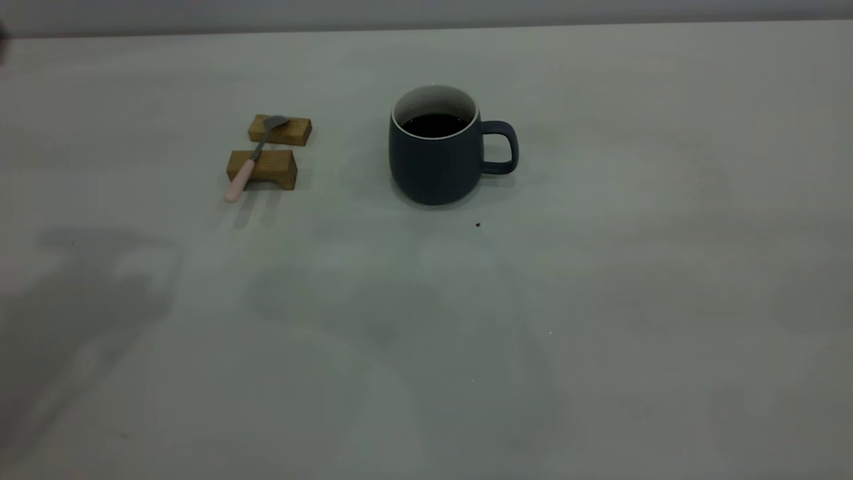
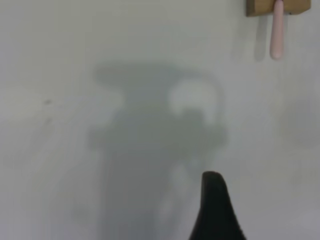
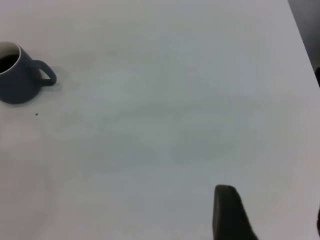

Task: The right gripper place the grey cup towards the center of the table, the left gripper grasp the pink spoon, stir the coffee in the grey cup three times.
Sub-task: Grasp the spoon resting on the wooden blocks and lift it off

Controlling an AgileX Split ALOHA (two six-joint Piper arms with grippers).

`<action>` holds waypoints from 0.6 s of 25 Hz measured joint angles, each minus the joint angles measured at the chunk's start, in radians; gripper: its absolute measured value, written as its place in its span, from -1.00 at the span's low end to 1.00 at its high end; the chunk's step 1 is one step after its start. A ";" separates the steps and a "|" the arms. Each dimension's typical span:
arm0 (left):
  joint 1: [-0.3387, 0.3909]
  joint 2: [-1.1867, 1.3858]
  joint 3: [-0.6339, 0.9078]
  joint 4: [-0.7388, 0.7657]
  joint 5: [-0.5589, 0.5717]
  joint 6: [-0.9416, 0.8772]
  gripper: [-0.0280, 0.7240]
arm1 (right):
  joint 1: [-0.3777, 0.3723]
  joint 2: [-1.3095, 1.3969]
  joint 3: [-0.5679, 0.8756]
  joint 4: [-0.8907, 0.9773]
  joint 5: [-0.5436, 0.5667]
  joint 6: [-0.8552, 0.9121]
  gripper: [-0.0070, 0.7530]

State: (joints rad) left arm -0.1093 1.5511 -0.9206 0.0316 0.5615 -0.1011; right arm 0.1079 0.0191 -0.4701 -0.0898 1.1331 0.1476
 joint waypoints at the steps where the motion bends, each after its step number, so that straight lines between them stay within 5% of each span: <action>1: -0.012 0.074 -0.036 0.000 -0.004 -0.008 0.63 | 0.000 0.000 0.000 0.000 0.000 0.000 0.21; 9: -0.061 0.539 -0.366 -0.026 0.003 -0.041 0.62 | 0.000 0.000 0.000 0.000 0.000 0.000 0.21; 15: -0.070 0.691 -0.478 -0.131 0.002 0.029 0.62 | 0.000 0.000 0.000 0.000 0.000 0.000 0.21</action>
State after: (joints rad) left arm -0.1793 2.2416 -1.3981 -0.0998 0.5633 -0.0726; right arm 0.1079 0.0191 -0.4701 -0.0898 1.1331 0.1476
